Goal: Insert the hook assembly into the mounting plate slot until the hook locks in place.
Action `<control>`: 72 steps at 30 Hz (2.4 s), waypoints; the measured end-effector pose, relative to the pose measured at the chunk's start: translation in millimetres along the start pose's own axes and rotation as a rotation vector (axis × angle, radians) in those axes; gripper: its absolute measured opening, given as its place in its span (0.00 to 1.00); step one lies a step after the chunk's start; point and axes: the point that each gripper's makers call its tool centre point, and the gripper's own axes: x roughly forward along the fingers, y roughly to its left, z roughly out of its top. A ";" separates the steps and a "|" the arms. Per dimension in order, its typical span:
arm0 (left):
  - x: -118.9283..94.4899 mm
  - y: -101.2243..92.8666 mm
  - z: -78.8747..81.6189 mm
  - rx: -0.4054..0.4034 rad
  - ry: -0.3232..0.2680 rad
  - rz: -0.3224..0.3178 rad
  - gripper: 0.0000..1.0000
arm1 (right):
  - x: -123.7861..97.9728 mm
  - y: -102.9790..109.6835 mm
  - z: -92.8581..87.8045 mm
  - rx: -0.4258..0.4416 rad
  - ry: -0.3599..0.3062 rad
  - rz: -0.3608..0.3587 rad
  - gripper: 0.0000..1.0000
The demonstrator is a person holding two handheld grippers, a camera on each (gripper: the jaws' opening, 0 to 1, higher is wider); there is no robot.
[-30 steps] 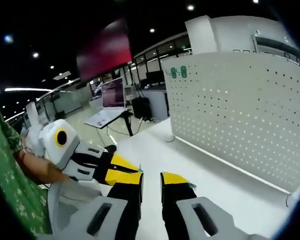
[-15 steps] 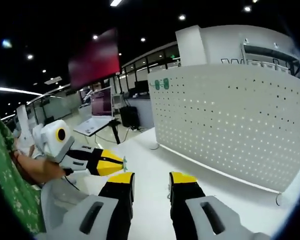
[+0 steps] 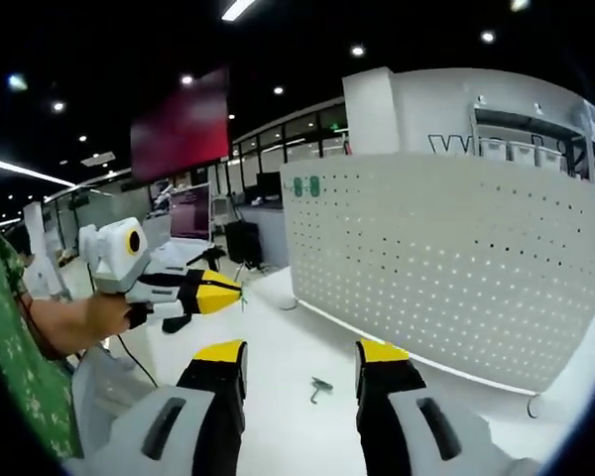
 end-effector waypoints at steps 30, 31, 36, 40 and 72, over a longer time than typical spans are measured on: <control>33.5 47.3 43.6 -0.052 -0.066 0.059 0.03 | -27.5 -18.5 42.2 -0.031 -0.169 -0.077 0.71; 34.8 48.8 44.8 -0.051 -0.066 0.060 0.03 | -28.4 -17.7 43.8 -0.034 -0.170 -0.075 0.71; 44.7 60.9 54.8 -0.039 -0.071 0.072 0.03 | -34.4 -17.1 50.9 -0.060 -0.164 -0.076 0.71; 54.4 73.7 67.9 -0.016 -0.083 0.096 0.03 | -40.0 -17.1 59.5 -0.064 -0.178 -0.076 0.71; 94.3 138.5 126.2 -0.079 -0.246 0.304 0.04 | -47.4 -38.8 68.8 -0.067 -0.184 -0.119 0.71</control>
